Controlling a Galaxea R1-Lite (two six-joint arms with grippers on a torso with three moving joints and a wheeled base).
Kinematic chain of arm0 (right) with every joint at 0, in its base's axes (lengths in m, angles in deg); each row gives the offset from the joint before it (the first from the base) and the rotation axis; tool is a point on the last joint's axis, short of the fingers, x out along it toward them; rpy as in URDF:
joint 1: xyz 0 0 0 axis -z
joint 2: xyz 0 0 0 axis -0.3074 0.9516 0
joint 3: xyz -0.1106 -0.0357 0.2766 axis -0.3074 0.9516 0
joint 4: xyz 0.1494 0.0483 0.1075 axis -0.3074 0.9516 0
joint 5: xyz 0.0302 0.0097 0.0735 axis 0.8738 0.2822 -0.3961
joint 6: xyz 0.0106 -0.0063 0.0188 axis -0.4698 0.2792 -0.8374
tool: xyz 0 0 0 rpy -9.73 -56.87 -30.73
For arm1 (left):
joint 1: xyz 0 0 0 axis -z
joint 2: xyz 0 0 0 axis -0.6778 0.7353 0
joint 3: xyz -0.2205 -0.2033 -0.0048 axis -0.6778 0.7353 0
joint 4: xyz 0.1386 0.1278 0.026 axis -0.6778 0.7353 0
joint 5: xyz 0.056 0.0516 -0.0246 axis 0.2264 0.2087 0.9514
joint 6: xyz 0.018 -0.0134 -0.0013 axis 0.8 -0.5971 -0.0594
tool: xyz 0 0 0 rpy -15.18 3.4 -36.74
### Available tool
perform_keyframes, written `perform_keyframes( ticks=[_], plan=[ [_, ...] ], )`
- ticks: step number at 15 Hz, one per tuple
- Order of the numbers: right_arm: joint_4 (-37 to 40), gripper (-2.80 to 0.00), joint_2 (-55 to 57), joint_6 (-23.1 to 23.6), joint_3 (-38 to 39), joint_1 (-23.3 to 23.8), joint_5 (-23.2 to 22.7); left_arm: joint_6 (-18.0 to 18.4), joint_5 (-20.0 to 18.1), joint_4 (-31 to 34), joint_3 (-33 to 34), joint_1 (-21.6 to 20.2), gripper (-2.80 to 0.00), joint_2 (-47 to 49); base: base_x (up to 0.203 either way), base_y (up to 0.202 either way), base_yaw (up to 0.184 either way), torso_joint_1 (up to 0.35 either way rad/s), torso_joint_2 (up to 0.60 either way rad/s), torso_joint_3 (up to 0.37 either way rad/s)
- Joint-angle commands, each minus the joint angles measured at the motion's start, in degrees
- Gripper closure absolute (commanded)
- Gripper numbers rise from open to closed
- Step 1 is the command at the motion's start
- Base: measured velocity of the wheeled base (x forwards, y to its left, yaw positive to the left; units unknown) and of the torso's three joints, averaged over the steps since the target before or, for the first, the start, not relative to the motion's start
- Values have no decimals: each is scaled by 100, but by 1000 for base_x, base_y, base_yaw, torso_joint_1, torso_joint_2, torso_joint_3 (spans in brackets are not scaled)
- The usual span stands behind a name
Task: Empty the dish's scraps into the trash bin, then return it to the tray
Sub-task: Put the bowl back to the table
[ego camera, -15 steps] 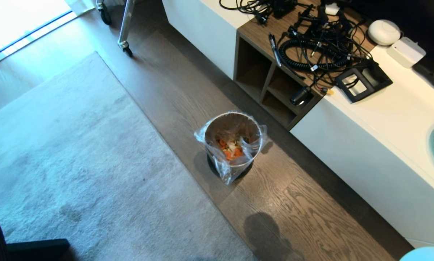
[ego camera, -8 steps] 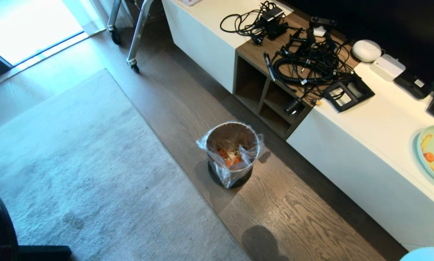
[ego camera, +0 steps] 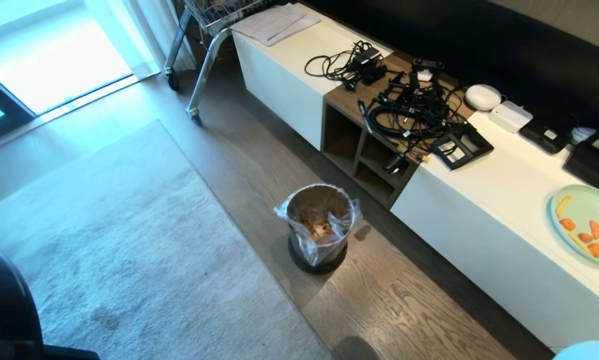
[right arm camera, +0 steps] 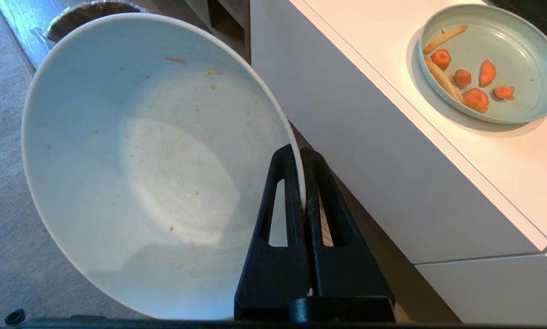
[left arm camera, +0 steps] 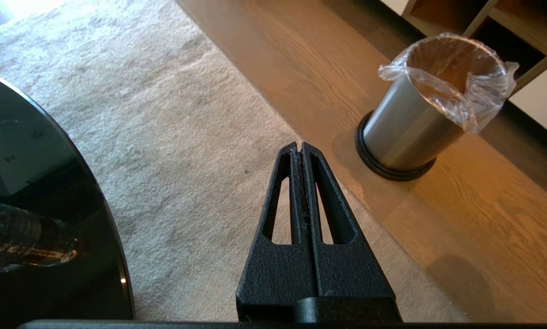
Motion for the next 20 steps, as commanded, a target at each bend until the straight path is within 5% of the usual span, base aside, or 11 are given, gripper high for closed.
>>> perform_keyframes(
  ticks=[1,20],
  plan=[
    [-2,0,9,5,0,0,-2,-3,2,2,-9,0,0,-2,0,0,0,4,-2,203],
    [-2,0,9,5,0,0,-2,-3,2,-6,0,0,0,-2,0,0,0,2,2,202]
  ],
)
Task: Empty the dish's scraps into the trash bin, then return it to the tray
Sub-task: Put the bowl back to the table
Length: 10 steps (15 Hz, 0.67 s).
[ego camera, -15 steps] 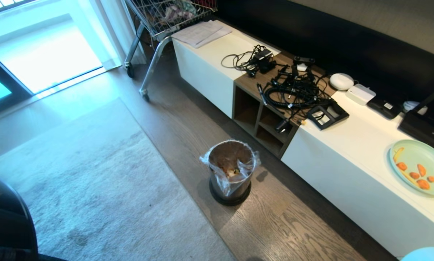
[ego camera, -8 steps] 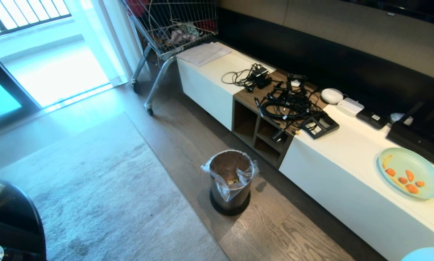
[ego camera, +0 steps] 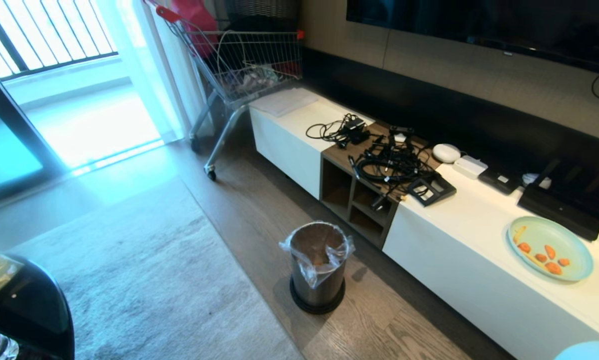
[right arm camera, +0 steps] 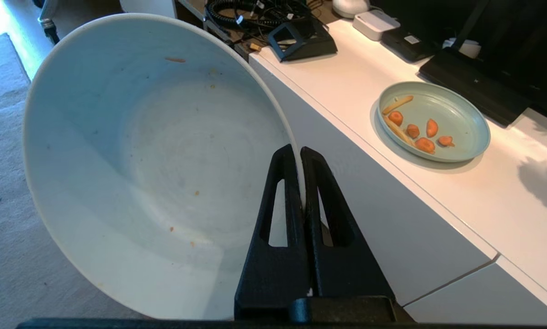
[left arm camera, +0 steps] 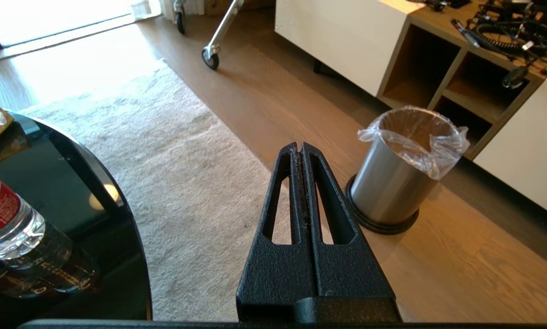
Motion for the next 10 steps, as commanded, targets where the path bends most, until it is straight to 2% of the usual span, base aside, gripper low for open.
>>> perform_keyframes(
  ticks=[1,10],
  plan=[
    [-1,0,9,6,0,0,-5,-3,2,-1,0,0,0,-2,0,0,0,1,3,157],
    [-1,0,9,6,0,0,-5,5,2,-1,0,0,0,-2,0,0,0,1,0,21]
  ],
)
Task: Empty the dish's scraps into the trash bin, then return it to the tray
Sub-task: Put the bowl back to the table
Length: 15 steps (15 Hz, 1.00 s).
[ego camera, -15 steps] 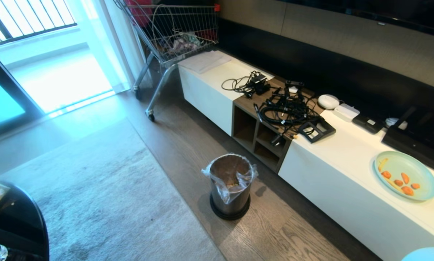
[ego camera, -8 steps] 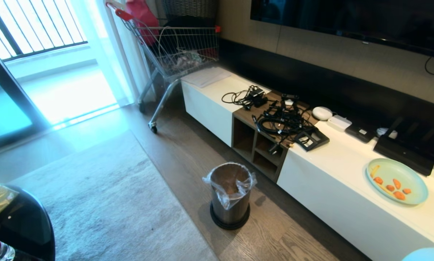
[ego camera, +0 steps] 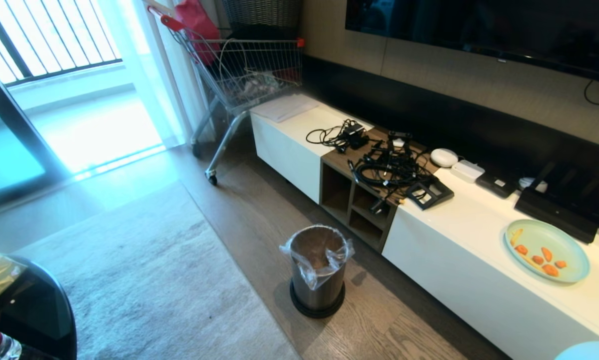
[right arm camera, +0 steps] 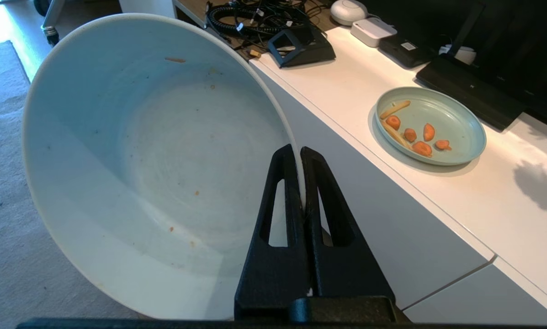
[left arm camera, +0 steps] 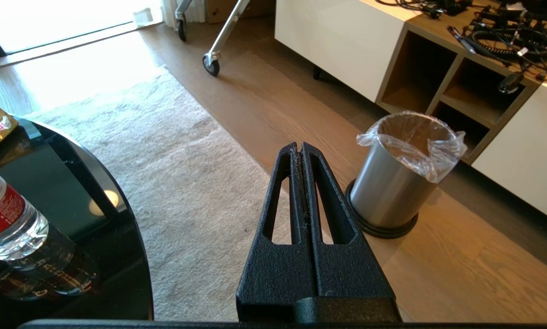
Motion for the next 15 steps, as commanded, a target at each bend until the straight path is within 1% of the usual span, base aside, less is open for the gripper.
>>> perform_keyframes(
  ticks=[1,6,15],
  plan=[
    [-1,0,9,8,0,0,-2,-2,2,-1,0,0,0,-2,0,0,0,0,0,0],
    [-1,0,9,8,0,0,-2,-11,2,-1,0,0,0,-2,-13,0,0,1,0,1],
    [-1,0,9,8,0,0,-2,-11,2,-1,0,0,0,-2,-184,0,0,1,1,4]
  ],
)
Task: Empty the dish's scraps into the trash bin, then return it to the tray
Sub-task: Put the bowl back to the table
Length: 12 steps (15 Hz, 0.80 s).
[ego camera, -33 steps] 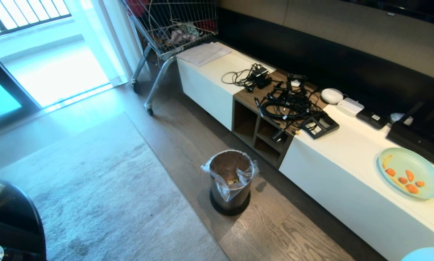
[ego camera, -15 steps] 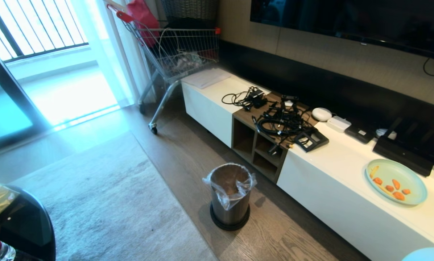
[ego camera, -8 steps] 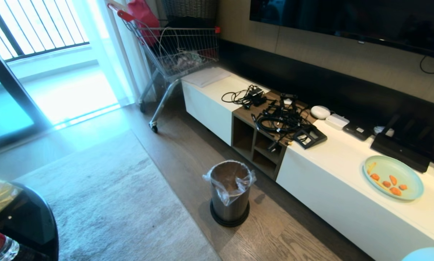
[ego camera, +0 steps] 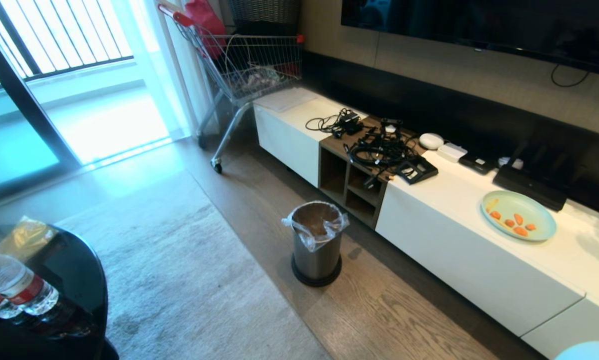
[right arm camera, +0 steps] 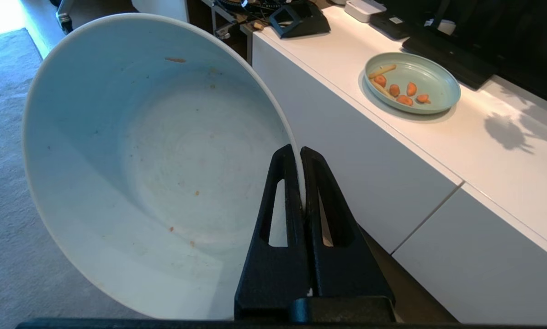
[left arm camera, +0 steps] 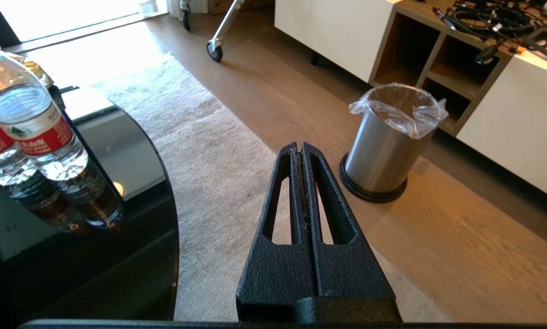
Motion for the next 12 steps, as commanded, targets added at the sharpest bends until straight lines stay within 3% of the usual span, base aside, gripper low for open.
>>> perform_keyframes(
  ticks=[1,7,12],
  plan=[
    [-1,0,9,5,0,0,-3,-4,2,-1,0,0,0,-2,-188,0,-2,6,-3,-1],
    [-1,0,9,5,0,0,-3,-4,2,-1,0,0,0,-2,-178,0,0,2,3,3],
    [-1,0,9,-4,0,0,-3,-4,2,-1,0,0,0,-2,-12,0,0,0,0,2]
  ],
)
